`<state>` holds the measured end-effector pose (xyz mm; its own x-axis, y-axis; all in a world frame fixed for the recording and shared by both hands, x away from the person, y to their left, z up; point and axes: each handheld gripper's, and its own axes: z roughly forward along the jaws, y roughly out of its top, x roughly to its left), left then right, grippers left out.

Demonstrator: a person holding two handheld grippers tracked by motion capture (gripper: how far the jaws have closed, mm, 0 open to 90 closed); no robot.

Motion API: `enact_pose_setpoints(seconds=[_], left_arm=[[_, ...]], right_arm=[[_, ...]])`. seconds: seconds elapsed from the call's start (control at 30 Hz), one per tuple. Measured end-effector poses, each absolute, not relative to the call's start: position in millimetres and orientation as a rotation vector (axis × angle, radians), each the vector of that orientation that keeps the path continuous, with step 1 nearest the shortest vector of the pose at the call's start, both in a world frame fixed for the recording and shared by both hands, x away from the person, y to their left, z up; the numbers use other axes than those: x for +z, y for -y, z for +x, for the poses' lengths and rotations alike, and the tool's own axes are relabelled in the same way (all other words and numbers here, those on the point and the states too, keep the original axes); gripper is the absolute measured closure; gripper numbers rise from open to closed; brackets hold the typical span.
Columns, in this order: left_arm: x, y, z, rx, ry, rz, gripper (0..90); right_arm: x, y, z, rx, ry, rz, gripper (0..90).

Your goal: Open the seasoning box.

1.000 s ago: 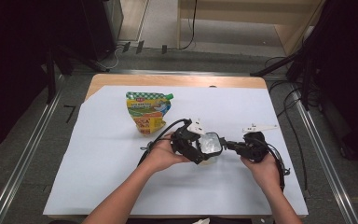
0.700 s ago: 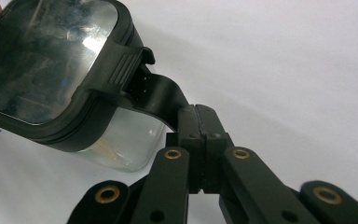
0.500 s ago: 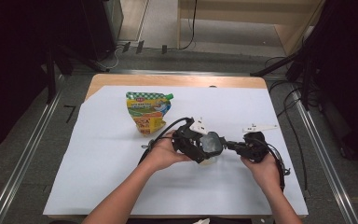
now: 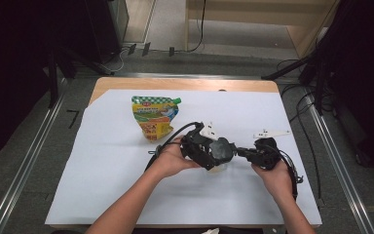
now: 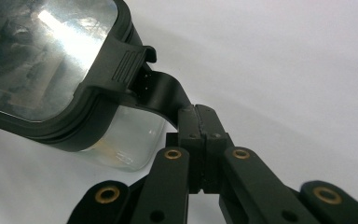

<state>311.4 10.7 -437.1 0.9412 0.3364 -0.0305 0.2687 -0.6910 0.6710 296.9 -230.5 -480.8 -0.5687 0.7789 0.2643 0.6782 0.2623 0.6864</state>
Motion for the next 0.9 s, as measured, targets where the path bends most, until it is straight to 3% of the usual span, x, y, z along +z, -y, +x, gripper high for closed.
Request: enact_pose_setpoints(seconds=[0.9], left_arm=[[-410,8,316,0.124,-0.439,2.351,18.3]], right_arm=[[-481,231,297,1.214,-2.385,1.387,90.0]])
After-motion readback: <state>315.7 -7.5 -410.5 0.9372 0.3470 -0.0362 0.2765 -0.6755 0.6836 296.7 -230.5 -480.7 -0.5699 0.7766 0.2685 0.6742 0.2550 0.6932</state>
